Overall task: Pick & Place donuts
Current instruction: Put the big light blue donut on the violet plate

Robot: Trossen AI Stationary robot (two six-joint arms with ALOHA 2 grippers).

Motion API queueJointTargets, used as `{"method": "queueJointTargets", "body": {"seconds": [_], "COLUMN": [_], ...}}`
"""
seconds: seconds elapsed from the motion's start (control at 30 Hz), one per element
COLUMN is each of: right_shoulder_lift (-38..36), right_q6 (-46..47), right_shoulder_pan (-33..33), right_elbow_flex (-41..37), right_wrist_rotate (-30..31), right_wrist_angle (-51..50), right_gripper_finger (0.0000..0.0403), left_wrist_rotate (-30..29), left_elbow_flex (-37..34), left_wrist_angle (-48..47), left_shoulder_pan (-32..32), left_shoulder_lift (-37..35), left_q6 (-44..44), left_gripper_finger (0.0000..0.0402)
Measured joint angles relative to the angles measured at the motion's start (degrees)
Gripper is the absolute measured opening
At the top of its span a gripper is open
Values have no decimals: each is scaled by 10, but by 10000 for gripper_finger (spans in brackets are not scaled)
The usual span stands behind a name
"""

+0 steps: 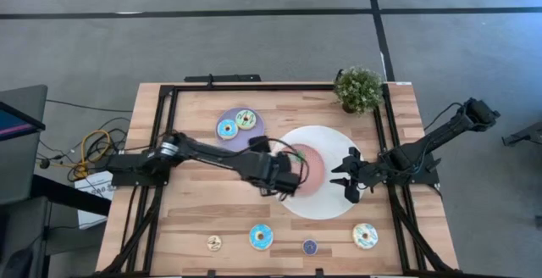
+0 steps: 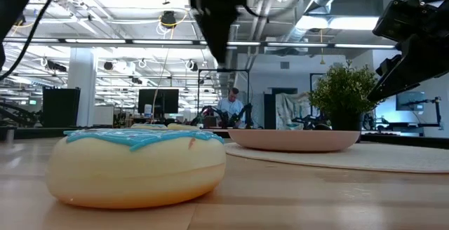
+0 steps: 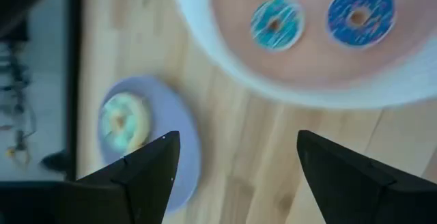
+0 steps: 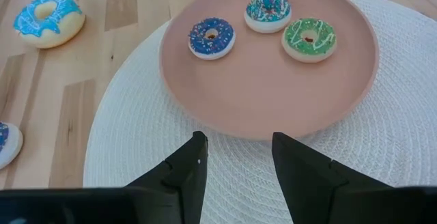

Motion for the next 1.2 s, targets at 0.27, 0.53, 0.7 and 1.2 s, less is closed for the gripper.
{"method": "queueJointTargets", "body": {"seconds": [0.27, 0.53, 0.7, 1.2], "right_shoulder_lift": [0, 0, 0, 0], "right_q6": [0, 0, 0, 10], "right_shoulder_pan": [0, 0, 0, 0], "right_elbow_flex": [0, 0, 0, 0], "right_wrist_rotate": [0, 1, 1, 0], "right_wrist_angle": [0, 1, 4, 16], "right_gripper_finger": [154, 154, 154, 154], "left_wrist_rotate": [-26, 13, 48, 174], "left_elbow_flex": [-219, -437, -448, -372], "left_wrist_angle": [69, 372, 452, 443], "left_shoulder_pan": [-83, -176, -181, -178], "left_shoulder_lift": [-169, -251, -228, -124], "left_q6": [-166, -204, -200, -168], "left_gripper_finger": [288, 288, 288, 288]}}
